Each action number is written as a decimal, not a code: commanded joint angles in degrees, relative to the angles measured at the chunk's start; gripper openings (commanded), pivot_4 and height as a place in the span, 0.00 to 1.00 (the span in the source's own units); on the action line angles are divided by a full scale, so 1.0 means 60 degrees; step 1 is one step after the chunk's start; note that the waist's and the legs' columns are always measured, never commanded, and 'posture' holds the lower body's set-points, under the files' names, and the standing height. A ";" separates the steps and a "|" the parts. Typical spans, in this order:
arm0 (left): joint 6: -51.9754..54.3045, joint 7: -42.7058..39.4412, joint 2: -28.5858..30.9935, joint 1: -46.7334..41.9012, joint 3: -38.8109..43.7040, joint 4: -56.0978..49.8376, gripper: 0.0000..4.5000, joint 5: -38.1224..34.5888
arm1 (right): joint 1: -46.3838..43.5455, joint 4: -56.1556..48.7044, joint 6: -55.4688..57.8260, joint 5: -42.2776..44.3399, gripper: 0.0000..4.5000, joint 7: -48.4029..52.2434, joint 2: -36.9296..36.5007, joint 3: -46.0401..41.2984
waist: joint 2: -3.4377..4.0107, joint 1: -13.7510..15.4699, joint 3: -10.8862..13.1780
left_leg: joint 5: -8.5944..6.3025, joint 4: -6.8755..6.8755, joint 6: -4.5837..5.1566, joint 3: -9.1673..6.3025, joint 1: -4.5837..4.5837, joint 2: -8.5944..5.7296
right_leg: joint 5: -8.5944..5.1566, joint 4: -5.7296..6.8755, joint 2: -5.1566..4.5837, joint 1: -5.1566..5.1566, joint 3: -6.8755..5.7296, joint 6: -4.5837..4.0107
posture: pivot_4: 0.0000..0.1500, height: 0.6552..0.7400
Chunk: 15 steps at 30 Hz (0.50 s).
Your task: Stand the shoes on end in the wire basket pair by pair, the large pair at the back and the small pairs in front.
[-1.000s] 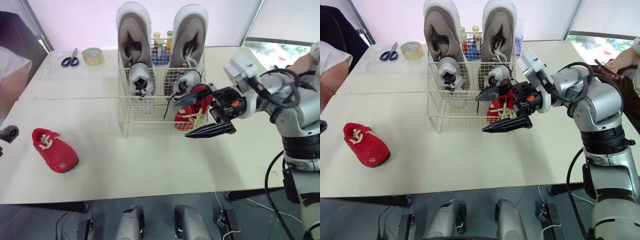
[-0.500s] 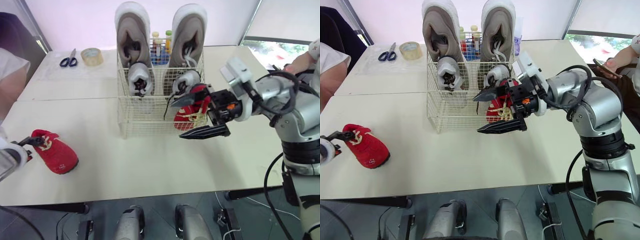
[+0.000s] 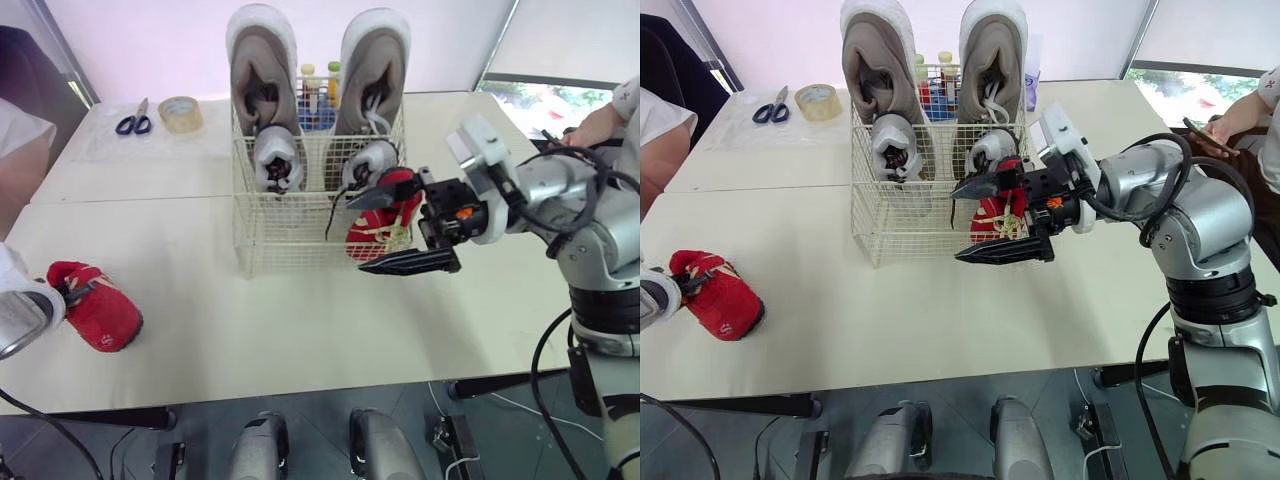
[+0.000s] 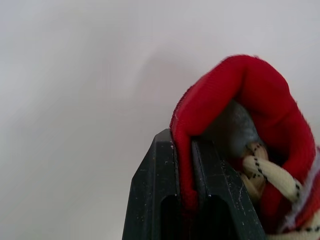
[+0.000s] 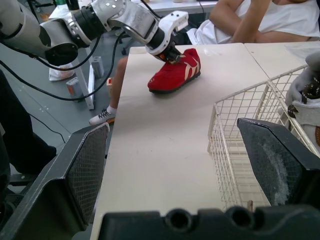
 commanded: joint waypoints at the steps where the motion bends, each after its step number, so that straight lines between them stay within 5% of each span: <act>1: -0.0316 -0.0142 0.0385 -0.0220 0.0855 -0.1040 0.01 0.0174 | -0.0248 0.0169 -0.0257 -0.0139 1.00 0.0099 -0.0116 -0.0176 | 0.0000 0.0001 0.0000 | 0.0000 0.0000 0.0000 0.0000 0.0000 0.0000 | 0.0000 0.0000 0.0000 -0.0001 0.0000 0.0000 | 1.00 1.00; 9: -0.1474 -0.1727 0.0803 -0.1087 0.1575 -0.2817 0.01 0.0779 | -0.0459 0.0803 -0.0499 -0.0435 1.00 0.0256 -0.0002 -0.0112 | 0.0000 0.0010 0.0000 | 0.0000 -0.0001 0.0000 0.0006 -0.0002 -0.0004 | 0.0000 -0.0003 0.0002 0.0000 -0.0001 -0.0001 | 1.00 1.00; 15: -0.4241 -0.5010 -0.0010 -0.1833 0.0129 -0.6035 0.01 0.2686 | -0.0592 0.1193 -0.0266 -0.0342 1.00 0.0031 -0.0200 -0.0608 | -0.0002 0.0052 -0.0001 | 0.0001 0.0002 0.0005 0.0026 -0.0005 -0.0031 | 0.0000 -0.0013 0.0015 0.0008 -0.0001 0.0000 | 1.00 1.00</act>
